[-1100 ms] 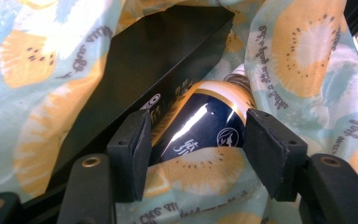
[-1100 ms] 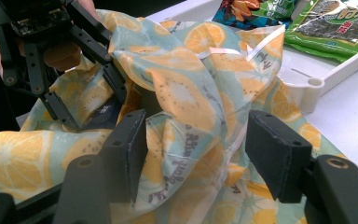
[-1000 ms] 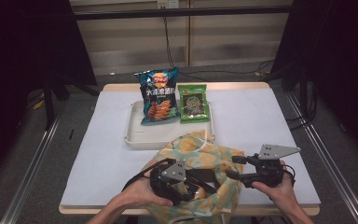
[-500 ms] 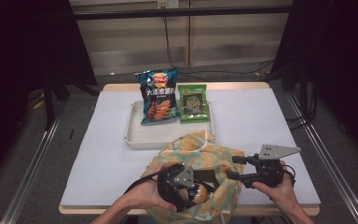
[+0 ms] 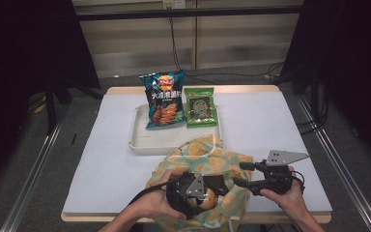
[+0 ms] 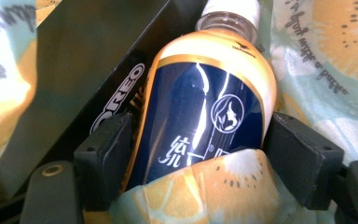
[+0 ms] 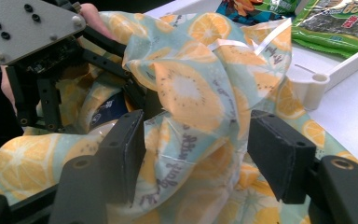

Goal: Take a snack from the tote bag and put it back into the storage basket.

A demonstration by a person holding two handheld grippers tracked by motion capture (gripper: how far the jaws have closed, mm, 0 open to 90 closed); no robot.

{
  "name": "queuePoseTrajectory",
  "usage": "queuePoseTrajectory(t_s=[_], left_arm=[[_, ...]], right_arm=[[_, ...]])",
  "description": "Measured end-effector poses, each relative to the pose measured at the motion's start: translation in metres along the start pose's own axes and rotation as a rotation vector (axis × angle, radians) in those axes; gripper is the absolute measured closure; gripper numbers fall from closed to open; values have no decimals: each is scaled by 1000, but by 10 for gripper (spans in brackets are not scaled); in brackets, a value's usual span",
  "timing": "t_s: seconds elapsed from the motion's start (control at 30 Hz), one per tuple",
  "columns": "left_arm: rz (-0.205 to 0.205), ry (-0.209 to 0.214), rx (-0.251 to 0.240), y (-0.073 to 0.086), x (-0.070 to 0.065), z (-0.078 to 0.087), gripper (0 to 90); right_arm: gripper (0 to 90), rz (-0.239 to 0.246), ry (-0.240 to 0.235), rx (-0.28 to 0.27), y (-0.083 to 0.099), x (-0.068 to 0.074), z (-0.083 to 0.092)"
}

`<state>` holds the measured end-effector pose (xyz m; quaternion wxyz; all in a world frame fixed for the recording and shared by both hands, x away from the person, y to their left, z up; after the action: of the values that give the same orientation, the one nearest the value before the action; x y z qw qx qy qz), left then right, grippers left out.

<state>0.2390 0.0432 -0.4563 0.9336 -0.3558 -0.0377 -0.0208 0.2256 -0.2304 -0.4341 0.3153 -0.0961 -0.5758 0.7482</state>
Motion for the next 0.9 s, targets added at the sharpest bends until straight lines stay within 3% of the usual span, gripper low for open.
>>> queuePoseTrajectory(t_s=[0.13, 0.17, 0.43, 0.5, 0.63, 0.9], left_arm=[[10, -17, 3, 1, 5, 1, 313], [40, -15, -12, 2, 7, 0, 378], [96, 34, -60, 3, 11, 8, 386], [124, 63, -125, 3, 14, 13, 387], [188, 71, -243, 5, 18, 26, 391], [235, 78, -339, 7, 22, 44, 396]], right_arm=[[367, 4, -4, 7, 1, 1, -1], [368, 4, -6, 6, 1, 0, -1], [365, 2, -6, 8, 2, 0, -1], [365, 2, -5, 8, 1, 0, 0], [362, 2, -4, 5, 1, 0, 0], [386, -7, 2, 2, 0, 0, -1]])
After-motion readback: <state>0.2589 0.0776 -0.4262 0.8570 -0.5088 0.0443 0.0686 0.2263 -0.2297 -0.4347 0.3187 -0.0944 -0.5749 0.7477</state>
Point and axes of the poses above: each handheld gripper's, and its own axes: z roughly backward along the jaws, y roughly out of its underside, x roughly to its left, the point moved 1 cm from there along -z, roughly forward along the jaws, and after that the axes turned 8 degrees about -x, right-handed, at the moved point
